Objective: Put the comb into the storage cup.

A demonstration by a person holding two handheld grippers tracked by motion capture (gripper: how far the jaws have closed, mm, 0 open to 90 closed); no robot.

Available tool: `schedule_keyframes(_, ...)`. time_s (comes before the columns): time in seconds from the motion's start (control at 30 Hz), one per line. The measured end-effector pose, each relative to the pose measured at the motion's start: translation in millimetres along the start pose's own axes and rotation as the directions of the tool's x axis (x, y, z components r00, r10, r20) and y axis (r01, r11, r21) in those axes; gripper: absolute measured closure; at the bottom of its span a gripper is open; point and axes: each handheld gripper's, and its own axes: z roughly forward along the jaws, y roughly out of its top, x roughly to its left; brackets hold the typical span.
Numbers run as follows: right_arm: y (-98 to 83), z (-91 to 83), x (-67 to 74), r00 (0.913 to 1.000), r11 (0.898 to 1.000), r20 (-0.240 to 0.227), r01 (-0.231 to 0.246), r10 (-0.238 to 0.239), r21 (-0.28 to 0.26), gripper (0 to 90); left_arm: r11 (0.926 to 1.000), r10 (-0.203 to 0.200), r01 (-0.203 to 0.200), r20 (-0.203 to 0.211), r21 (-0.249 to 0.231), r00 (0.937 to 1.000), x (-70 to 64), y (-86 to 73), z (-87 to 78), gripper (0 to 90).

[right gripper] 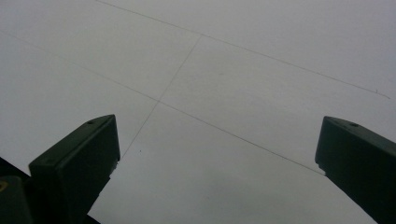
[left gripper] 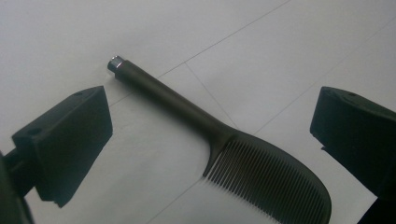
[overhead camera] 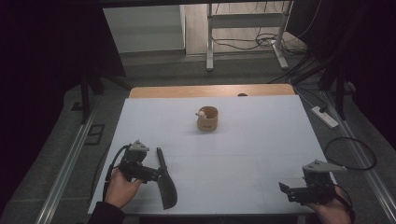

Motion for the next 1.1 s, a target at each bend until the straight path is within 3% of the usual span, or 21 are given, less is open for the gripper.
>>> schedule_keyframes(0.53, 0.1, 0.8, -0.6, 1.0000, 1.000, -0.003, -0.004, 0.004, 0.004, 0.0, 0.9993, 0.023, -0.024, 0.023, 0.030, 0.9995, 0.7, 24.0, 19.4, 0.0)
schedule_keyframes(0.77, 0.2, 1.1, -0.8, 1.0000, 1.000, -0.004, -0.006, 0.006, 0.009, 0.0, 0.9993, 0.013, -0.014, 0.040, 0.033, 0.9991, 3.5, 34.8, 27.6, 0.0)
schedule_keyframes(1.1, 0.3, 1.7, -0.9, 1.0000, 1.000, -0.003, -0.007, 0.007, 0.013, 0.3, 0.9983, 0.033, -0.035, 0.040, 0.046, 0.9987, 6.1, 46.8, 38.4, 0.0)
